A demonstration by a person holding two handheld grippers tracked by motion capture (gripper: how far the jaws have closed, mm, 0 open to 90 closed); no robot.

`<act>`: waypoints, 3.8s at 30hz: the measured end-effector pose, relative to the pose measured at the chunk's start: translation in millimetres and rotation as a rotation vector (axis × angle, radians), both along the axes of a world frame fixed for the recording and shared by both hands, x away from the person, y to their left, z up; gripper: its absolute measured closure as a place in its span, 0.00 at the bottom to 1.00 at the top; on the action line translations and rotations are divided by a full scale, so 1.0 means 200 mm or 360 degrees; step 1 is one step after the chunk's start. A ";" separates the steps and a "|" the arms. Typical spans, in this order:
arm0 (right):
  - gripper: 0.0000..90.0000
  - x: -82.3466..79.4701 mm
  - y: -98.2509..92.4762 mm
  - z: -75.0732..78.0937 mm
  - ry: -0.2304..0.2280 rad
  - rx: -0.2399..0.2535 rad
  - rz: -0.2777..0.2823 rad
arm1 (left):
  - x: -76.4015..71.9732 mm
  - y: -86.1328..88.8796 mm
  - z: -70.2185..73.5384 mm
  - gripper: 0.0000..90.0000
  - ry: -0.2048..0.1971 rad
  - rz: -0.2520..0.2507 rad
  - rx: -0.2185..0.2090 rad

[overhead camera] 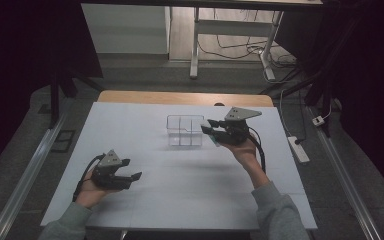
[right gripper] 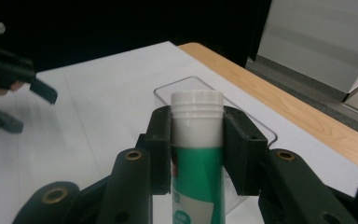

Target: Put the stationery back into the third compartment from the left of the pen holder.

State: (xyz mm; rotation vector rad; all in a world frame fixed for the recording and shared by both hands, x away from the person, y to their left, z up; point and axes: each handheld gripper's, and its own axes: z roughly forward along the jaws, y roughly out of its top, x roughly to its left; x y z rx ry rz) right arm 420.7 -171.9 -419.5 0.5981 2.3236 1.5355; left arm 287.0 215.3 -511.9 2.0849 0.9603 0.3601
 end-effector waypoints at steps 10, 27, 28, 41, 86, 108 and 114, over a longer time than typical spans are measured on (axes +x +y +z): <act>0.72 0.05 0.07 0.02 -0.0006 0.0073 -0.0056 | 0.00 0.00 0.00 0.33 -0.0002 -0.0008 0.0002; 0.71 0.18 0.16 0.01 0.0008 0.0152 -0.0112 | 0.00 0.00 0.00 0.33 0.0003 0.0000 0.0005; 0.71 0.19 0.17 0.01 0.0011 0.0152 -0.0119 | 0.00 0.01 0.00 0.33 0.0003 0.0000 0.0003; 0.71 0.28 0.24 -0.01 0.0024 0.0160 -0.0169 | 0.01 0.01 -0.01 0.33 0.0008 -0.0002 0.0006; 0.50 0.29 0.14 -0.10 0.0097 0.0069 -0.0199 | 0.01 0.02 -0.01 0.33 0.0009 -0.0002 0.0009; 0.49 0.04 -0.12 -0.15 0.0116 -0.0013 -0.0184 | 0.00 0.03 0.00 0.33 0.0004 0.0013 0.0002; 0.48 -0.07 -0.27 -0.18 0.0150 -0.0057 -0.0218 | 0.00 0.03 0.00 0.33 0.0004 0.0017 0.0005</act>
